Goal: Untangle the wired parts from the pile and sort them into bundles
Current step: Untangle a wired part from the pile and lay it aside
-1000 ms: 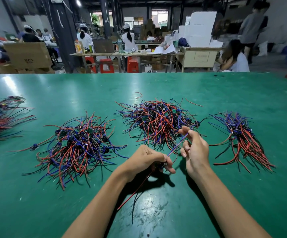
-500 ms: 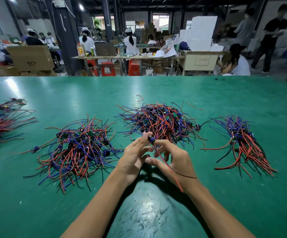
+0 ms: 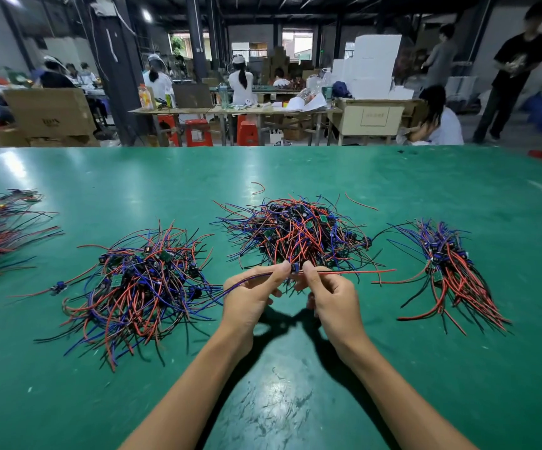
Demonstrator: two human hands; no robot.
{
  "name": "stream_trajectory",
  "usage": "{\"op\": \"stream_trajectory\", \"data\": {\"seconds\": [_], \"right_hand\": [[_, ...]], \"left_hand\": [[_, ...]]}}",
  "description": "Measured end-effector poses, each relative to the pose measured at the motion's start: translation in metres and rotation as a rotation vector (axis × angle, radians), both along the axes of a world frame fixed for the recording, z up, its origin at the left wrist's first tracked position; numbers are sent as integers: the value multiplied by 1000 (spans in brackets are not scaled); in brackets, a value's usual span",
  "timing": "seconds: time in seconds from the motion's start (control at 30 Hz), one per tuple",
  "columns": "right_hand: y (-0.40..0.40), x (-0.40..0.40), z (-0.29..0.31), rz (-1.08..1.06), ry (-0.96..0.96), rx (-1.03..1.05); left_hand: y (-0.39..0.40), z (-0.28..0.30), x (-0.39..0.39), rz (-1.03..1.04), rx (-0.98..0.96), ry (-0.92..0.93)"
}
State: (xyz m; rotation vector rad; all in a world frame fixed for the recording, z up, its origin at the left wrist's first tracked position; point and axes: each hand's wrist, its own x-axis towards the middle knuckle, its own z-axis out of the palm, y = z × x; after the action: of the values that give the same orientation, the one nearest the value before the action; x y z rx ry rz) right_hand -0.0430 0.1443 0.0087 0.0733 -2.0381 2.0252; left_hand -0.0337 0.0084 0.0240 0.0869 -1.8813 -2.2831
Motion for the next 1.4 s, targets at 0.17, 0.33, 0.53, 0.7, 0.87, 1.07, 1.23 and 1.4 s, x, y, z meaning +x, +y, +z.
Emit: {"op": "stream_trajectory", "data": {"seconds": [0.17, 0.33, 0.53, 0.7, 0.87, 1.07, 1.23, 1.4], "right_hand": [[9, -5, 3, -70, -44, -136], [23, -12, 14, 120, -210, -296], [24, -6, 7, 254, -12, 36], [29, -10, 4, 72, 71, 29], [30, -9, 4, 135, 0, -45], [28, -4, 6, 212, -51, -54], [23, -1, 8, 295, -122, -66], [17, -1, 7, 320, -94, -45]], "left_hand": [[-4, -10, -5, 15, -347, 300], [-8, -12, -10, 178, -586, 400], [4, 0, -1, -301, -92, -88], [0, 2, 1, -441, 3, -154], [4, 6, 1, -489, 92, -171], [0, 6, 0, -489, 113, -208], [0, 2, -1, -466, 75, -225], [-1, 0, -1, -371, 31, -168]]}}
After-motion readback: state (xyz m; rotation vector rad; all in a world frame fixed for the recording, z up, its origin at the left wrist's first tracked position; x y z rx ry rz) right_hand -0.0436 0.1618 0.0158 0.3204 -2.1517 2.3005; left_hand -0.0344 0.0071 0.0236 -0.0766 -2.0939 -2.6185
